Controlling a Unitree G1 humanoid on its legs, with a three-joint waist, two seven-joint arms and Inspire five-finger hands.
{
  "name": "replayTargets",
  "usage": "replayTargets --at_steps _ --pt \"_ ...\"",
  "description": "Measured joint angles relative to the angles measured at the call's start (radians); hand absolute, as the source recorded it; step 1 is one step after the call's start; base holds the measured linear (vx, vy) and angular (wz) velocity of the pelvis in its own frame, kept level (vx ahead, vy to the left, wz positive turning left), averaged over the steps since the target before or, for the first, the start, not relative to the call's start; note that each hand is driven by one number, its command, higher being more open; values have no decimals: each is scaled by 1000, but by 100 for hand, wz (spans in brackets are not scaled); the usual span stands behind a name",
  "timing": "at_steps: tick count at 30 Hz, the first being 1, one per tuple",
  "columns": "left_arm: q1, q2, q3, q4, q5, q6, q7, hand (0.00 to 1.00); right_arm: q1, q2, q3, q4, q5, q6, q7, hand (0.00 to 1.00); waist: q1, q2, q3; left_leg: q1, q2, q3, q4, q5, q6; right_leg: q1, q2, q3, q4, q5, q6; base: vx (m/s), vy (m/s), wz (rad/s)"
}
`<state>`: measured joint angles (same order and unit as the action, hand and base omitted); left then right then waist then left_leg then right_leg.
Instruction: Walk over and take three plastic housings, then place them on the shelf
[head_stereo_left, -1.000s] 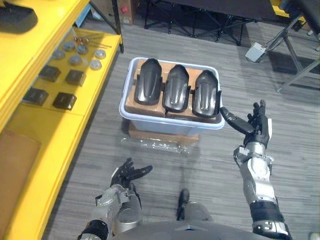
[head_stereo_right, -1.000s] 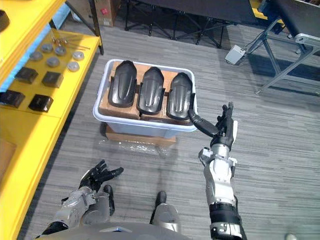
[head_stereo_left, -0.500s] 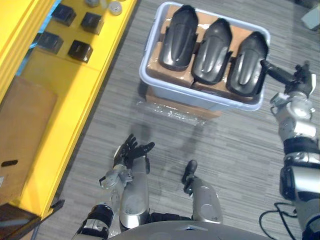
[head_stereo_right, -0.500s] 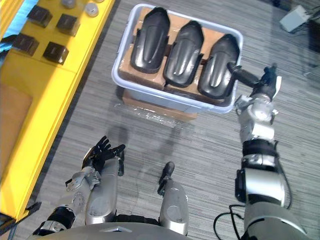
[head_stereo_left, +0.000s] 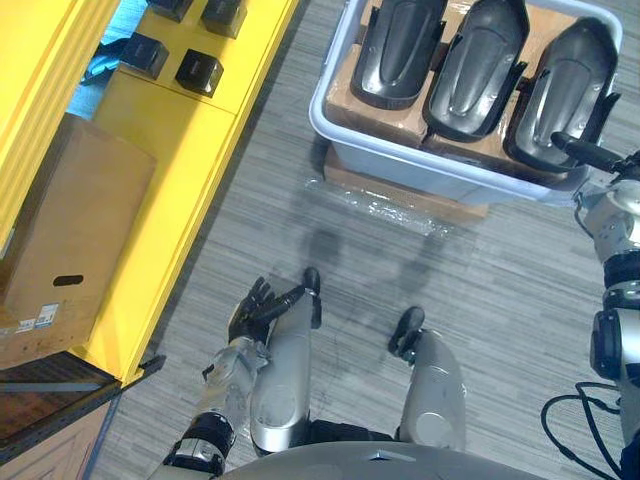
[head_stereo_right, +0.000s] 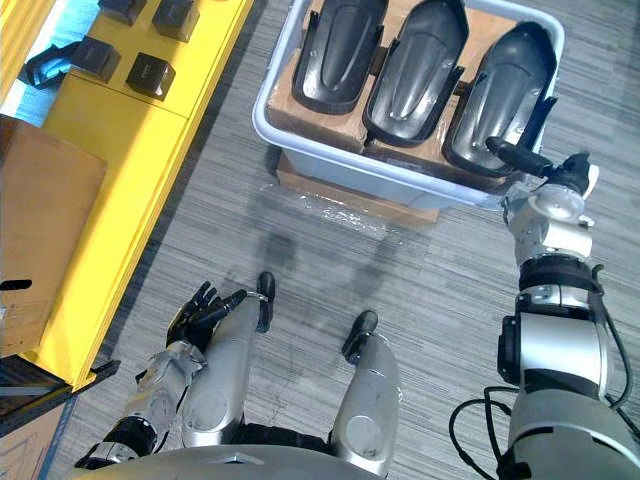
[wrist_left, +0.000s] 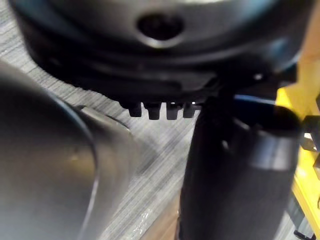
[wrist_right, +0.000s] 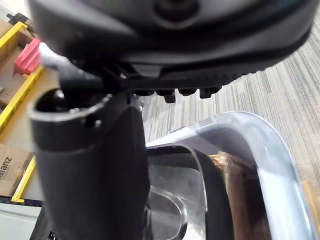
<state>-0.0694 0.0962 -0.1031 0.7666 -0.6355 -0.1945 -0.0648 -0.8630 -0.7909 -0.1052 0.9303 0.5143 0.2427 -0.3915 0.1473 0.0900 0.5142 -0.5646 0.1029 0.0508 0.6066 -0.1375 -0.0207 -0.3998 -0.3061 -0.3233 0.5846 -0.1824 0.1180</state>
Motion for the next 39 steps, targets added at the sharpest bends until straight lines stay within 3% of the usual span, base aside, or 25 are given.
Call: replayTargets --at_steps 5,6,11,18,24,30,39 --pt "10 0 -2 -15 -40 -3 -24 100 -56 -10 42 0 -39 40 -8 100 -5 8 2 -30 -4 -7 2 12 -7 -45 -11 0 47 -19 -11 -30 -48 5" --pt "13 0 -4 -22 -53 -3 -28 100 -65 -10 57 0 -39 54 -8 0 -4 9 2 -38 -5 -8 3 13 -8 -56 -15 0 58 -23 -13 -26 -30 5" --pt "32 -1 -10 -53 -113 -8 -31 100 -96 -24 112 6 -82 128 -8 0 2 15 4 -72 -10 -18 33 13 -9 -90 -29 -3 108 -45 -18 -27 -18 7" --pt "76 -3 -16 -50 -192 -20 -71 100 -143 -125 155 76 -221 206 -11 0 14 32 5 -107 -27 -27 39 25 -7 -135 -58 -4 154 -57 -23 -34 1 6" --pt "118 -8 -9 -37 -230 -26 -116 100 -146 -128 197 103 -273 248 26 0 16 40 3 -107 -26 -39 32 36 -17 -139 -59 -15 173 -69 -33 -27 -25 4" --pt "119 -8 -8 -37 -236 -45 -145 100 -166 -123 196 105 -366 264 38 0 17 45 3 -106 -26 -53 37 44 -18 -124 -57 -30 177 -70 -36 -37 0 6" --pt "119 -10 -1 -78 -262 -46 -120 100 -181 -123 216 56 -432 247 38 0 14 44 3 -44 -20 -51 -8 60 -17 -60 -34 -35 118 -49 -28 -23 15 -1"
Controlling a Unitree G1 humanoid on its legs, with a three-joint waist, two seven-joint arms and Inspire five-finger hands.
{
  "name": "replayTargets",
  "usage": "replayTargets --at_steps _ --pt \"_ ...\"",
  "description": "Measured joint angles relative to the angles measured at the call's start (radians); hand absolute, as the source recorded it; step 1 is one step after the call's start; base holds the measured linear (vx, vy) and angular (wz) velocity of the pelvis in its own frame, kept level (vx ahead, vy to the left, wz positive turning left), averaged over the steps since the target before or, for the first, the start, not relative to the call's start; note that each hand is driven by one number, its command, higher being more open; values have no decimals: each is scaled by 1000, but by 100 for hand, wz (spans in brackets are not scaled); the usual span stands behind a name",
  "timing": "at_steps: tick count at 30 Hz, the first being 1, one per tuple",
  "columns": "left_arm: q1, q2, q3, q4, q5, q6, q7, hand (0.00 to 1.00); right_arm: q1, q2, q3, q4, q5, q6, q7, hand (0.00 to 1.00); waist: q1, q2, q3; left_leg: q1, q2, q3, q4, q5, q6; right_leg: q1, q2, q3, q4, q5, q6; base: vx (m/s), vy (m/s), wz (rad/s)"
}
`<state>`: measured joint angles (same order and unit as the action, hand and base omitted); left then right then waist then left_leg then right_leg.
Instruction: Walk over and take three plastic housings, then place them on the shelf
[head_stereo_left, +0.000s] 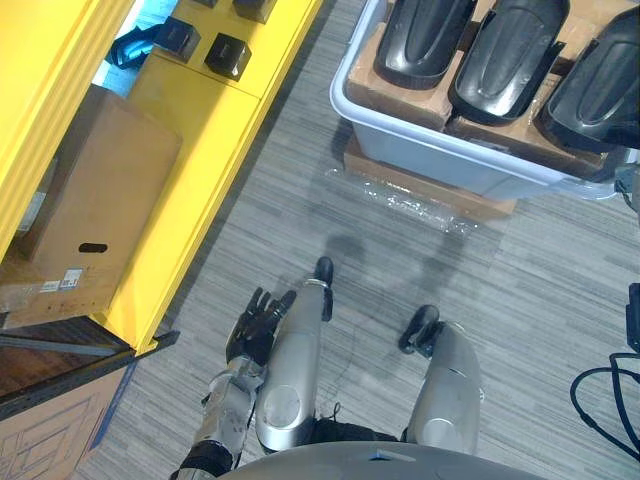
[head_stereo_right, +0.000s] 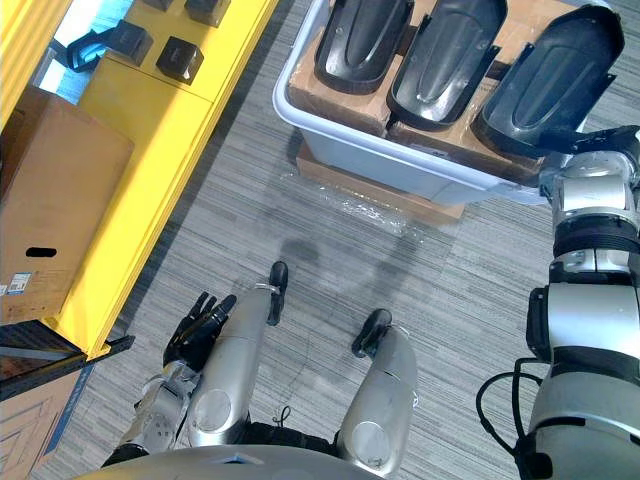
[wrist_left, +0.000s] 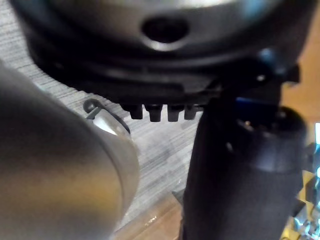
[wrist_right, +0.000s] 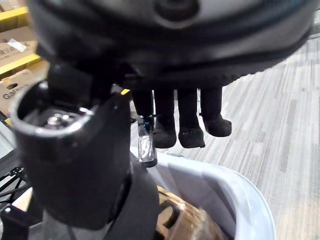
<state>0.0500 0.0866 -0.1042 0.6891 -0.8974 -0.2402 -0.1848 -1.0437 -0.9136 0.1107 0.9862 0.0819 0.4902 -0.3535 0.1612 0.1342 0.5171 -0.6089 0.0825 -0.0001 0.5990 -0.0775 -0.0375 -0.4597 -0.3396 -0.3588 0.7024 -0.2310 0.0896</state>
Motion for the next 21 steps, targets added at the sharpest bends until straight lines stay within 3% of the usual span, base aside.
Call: replayTargets --at_steps 10,17,21 --pt "5 0 2 -58 1 -20 28 100 13 38 -15 -59 -58 -30 -34 0 0 -17 5 88 29 5 -57 11 -7 95 46 -13 -89 25 -5 30 -5 -4" --pt "36 32 28 -279 5 -30 75 100 60 59 -76 -102 -157 -114 -88 0 -10 -87 12 236 31 10 -199 53 -28 220 67 -31 -184 39 -7 37 -33 2" --pt "39 49 36 -375 25 -29 93 100 77 60 -94 -132 -211 -144 -100 0 -19 -104 11 314 32 13 -274 73 -35 293 82 -46 -248 53 -6 61 -20 3"
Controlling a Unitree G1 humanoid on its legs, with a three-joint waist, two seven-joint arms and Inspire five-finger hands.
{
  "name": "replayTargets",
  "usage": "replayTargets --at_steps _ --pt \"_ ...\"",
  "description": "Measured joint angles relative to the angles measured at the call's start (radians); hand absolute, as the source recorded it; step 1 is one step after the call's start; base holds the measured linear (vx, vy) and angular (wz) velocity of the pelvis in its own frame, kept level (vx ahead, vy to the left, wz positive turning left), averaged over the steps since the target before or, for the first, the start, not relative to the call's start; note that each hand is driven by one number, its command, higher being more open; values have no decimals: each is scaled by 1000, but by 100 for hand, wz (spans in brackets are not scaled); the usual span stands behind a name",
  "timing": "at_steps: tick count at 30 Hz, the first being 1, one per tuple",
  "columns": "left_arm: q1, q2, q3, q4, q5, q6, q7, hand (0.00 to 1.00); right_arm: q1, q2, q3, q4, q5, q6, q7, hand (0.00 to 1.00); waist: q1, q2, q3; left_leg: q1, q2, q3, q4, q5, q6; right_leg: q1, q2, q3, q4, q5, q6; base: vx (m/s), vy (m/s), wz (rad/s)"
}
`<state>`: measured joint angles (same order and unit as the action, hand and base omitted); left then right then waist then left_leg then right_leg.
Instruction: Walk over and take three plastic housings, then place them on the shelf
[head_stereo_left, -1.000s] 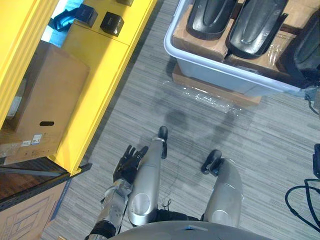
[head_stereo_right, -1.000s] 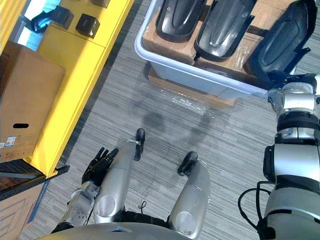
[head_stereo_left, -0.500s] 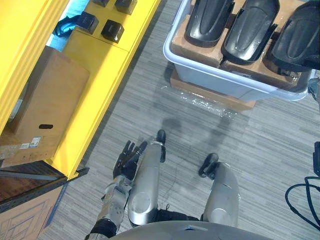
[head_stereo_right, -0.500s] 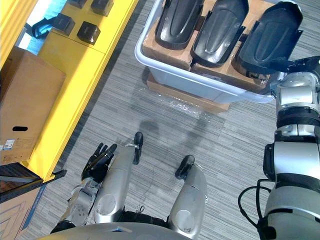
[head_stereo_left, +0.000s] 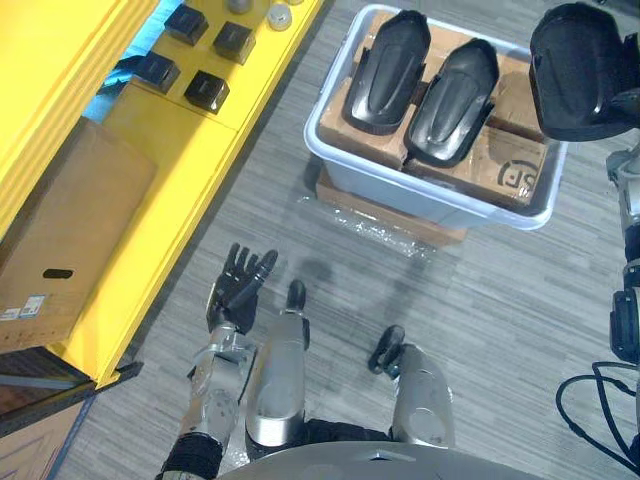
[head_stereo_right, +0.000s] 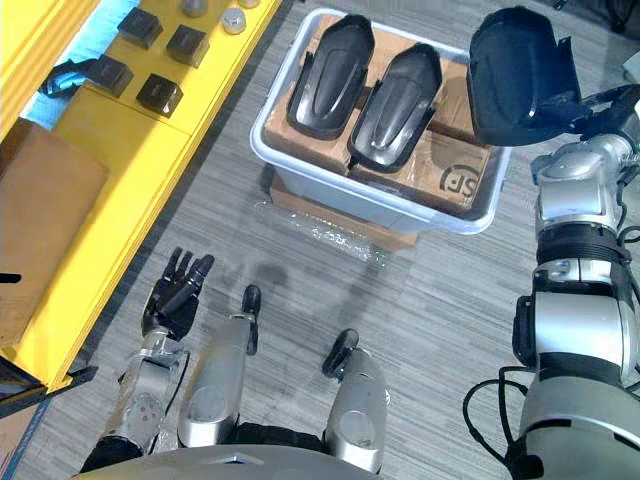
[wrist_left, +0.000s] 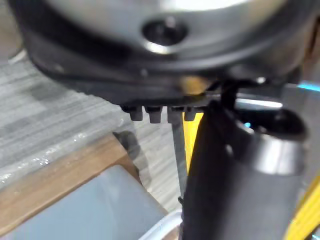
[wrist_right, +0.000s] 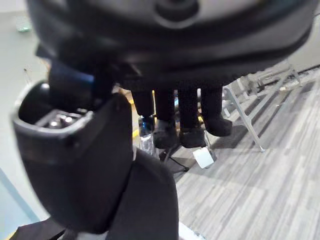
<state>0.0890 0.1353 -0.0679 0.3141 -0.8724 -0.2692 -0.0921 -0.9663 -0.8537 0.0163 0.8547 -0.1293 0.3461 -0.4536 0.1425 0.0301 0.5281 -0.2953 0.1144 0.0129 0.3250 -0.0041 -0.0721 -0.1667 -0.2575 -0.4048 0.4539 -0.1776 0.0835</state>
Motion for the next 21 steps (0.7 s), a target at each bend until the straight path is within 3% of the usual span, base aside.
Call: replayTargets --at_steps 4,8,10,11,12,16,21 --pt "-23 32 -5 -121 28 37 4 100 12 30 -1 -90 -102 -64 -10 0 -19 -10 -3 92 4 21 -76 15 -1 82 18 -2 -75 25 5 79 -5 -9" --pt "-106 72 -31 -149 91 152 -3 100 62 86 0 -176 -161 -137 -12 0 -40 -31 -27 159 3 42 -136 24 -1 143 32 1 -150 50 12 79 11 -10" --pt "-172 95 -58 -147 87 274 -13 100 105 126 2 -233 -219 -191 -10 0 -45 -49 -57 197 2 71 -179 30 1 172 41 22 -210 78 21 95 26 -27" --pt "-185 99 -67 -145 84 301 -18 100 114 134 5 -242 -231 -208 -9 0 -47 -51 -69 203 1 78 -187 30 1 177 42 25 -226 85 22 128 44 -23" --pt "-224 104 -89 -120 61 366 -38 100 128 156 13 -252 -263 -246 -3 0 -62 -55 -105 207 -1 88 -203 31 3 190 50 29 -277 113 27 88 31 -18" --pt "-349 117 -127 -36 -46 502 -65 100 131 168 50 -292 -315 -336 14 0 -84 -58 -120 257 -6 125 -243 36 9 240 59 48 -365 161 35 57 36 -23" --pt "-470 119 -136 93 -247 599 -61 100 183 206 97 -388 -340 -436 35 0 -122 -65 -179 281 -4 155 -296 55 5 246 71 63 -422 192 33 15 -4 -18"
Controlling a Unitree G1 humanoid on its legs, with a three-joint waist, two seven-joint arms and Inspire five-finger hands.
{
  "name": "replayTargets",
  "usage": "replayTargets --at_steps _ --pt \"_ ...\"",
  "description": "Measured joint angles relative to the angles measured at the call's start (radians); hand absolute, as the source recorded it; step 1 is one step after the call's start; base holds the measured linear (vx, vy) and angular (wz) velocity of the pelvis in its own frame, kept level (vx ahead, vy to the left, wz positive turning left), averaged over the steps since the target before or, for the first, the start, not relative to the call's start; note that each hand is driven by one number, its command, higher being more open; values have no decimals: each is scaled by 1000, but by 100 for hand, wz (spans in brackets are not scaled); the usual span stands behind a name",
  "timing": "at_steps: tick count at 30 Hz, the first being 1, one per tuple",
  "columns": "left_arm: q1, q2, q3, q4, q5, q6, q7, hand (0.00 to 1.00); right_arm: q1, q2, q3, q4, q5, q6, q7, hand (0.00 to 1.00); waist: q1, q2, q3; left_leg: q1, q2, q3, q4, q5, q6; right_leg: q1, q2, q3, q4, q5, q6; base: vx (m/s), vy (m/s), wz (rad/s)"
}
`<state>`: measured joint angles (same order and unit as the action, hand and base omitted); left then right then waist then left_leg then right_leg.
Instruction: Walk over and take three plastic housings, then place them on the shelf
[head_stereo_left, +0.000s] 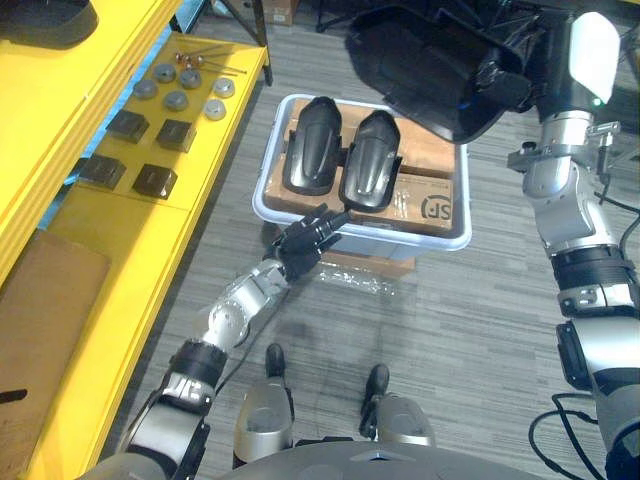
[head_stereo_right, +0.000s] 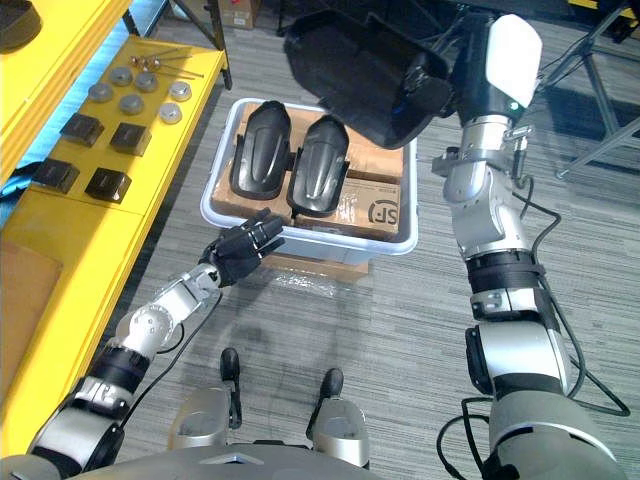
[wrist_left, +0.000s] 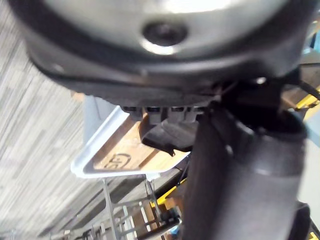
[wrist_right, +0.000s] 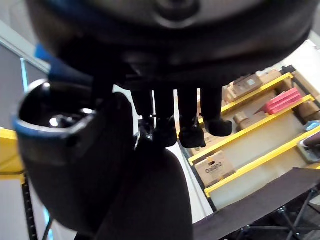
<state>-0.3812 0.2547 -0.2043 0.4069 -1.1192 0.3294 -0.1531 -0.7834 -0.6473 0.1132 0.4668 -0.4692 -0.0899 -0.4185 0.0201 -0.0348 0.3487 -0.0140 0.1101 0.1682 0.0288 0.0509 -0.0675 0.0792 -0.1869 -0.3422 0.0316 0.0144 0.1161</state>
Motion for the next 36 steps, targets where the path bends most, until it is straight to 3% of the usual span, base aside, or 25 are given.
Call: replayTargets --at_steps 4,7,9,15,36 --pt "-42 -4 -24 54 -157 -1 -19 100 35 38 41 -12 -40 -46 21 0 -13 1 -43 32 2 18 -23 5 -1 13 4 18 -5 1 -1 5 -5 -14" --pt "-53 -17 -29 54 -244 -74 -46 100 40 76 55 -12 -76 -60 22 0 -24 2 -56 45 1 18 -34 13 -2 28 7 18 -26 13 -4 -15 0 0" --pt "-57 -51 -29 50 -262 -161 -55 100 76 116 60 -12 -76 -73 22 0 -21 2 -80 48 2 18 -36 15 -2 34 12 18 -37 20 -6 -46 -2 0" --pt "-57 -96 -32 43 -377 -266 -55 100 156 188 89 -13 -76 -102 22 0 -22 19 -124 70 -4 17 -72 38 -2 48 17 17 -51 29 -7 -23 2 1" --pt "-22 -95 -122 65 -323 -259 62 100 274 251 190 -131 -26 -218 -30 0 -16 20 -135 92 -17 -2 -98 44 -2 83 16 5 -86 34 -1 2 -1 2"
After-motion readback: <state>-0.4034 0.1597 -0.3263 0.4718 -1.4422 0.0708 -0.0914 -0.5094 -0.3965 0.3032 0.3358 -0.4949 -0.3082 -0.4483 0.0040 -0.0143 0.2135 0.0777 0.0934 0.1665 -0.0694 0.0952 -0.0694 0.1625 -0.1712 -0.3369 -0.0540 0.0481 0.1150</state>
